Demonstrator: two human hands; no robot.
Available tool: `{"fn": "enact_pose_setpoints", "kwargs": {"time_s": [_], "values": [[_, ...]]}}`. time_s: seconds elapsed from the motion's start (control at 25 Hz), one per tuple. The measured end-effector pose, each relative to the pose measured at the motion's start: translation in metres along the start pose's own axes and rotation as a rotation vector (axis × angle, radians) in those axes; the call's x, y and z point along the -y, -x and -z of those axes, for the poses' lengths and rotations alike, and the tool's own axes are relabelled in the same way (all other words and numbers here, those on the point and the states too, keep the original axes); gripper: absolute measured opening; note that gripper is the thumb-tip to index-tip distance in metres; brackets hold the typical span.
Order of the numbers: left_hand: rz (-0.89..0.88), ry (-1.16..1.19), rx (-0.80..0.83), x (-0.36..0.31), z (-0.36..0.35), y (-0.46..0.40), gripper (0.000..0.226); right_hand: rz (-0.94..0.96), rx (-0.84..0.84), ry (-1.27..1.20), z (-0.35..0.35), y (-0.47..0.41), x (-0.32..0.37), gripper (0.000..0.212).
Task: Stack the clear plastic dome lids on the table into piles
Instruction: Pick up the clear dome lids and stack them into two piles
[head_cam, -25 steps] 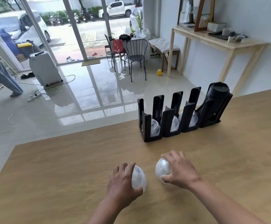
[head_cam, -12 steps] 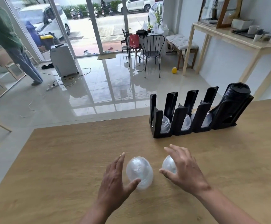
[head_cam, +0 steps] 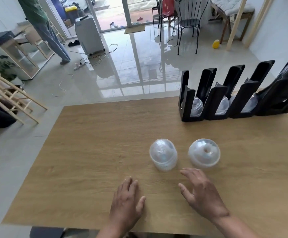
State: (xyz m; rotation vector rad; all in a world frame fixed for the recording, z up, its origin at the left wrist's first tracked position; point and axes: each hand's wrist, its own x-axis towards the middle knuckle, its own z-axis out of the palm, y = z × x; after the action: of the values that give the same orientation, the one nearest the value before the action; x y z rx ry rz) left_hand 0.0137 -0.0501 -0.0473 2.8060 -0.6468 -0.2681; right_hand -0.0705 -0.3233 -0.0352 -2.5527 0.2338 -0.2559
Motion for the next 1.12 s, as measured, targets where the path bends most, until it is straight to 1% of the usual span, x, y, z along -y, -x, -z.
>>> {"fn": "enact_pose_setpoints", "kwargs": {"time_s": [0.08,0.16,0.24,0.36,0.48,0.6,0.68,0.8,0.96,1.12], "values": [[-0.054,-0.06,0.04,-0.005,-0.009,0.007,0.073,-0.051,0.025,0.047,-0.017,0.021,-0.015,0.048],[-0.098,-0.081,0.045,-0.012,-0.016,0.007,0.075,-0.036,-0.026,0.079,-0.03,0.038,-0.024,0.05],[-0.141,-0.062,0.025,-0.013,-0.022,0.003,0.076,-0.067,-0.069,0.092,-0.038,0.046,-0.019,0.05],[-0.207,-0.048,-0.011,-0.016,-0.031,-0.006,0.079,-0.162,-0.099,0.155,-0.046,0.045,-0.008,0.055],[-0.197,-0.041,-0.054,-0.029,-0.042,-0.014,0.08,-0.182,-0.081,0.209,-0.046,0.042,-0.007,0.059],[-0.165,-0.054,-0.011,-0.03,-0.052,-0.009,0.077,-0.202,-0.036,0.251,-0.052,0.044,-0.006,0.06],[-0.172,-0.07,-0.042,-0.029,-0.051,-0.006,0.076,-0.212,-0.03,0.268,-0.052,0.047,-0.003,0.061],[-0.163,-0.074,-0.018,-0.03,-0.051,-0.005,0.074,-0.219,-0.003,0.275,-0.051,0.045,-0.001,0.064],[-0.187,-0.104,-0.038,-0.032,-0.053,-0.014,0.072,-0.21,-0.012,0.286,-0.054,0.041,-0.007,0.066],[-0.183,-0.118,-0.046,-0.031,-0.054,-0.019,0.073,-0.207,0.029,0.283,-0.054,0.043,-0.004,0.064]]}}
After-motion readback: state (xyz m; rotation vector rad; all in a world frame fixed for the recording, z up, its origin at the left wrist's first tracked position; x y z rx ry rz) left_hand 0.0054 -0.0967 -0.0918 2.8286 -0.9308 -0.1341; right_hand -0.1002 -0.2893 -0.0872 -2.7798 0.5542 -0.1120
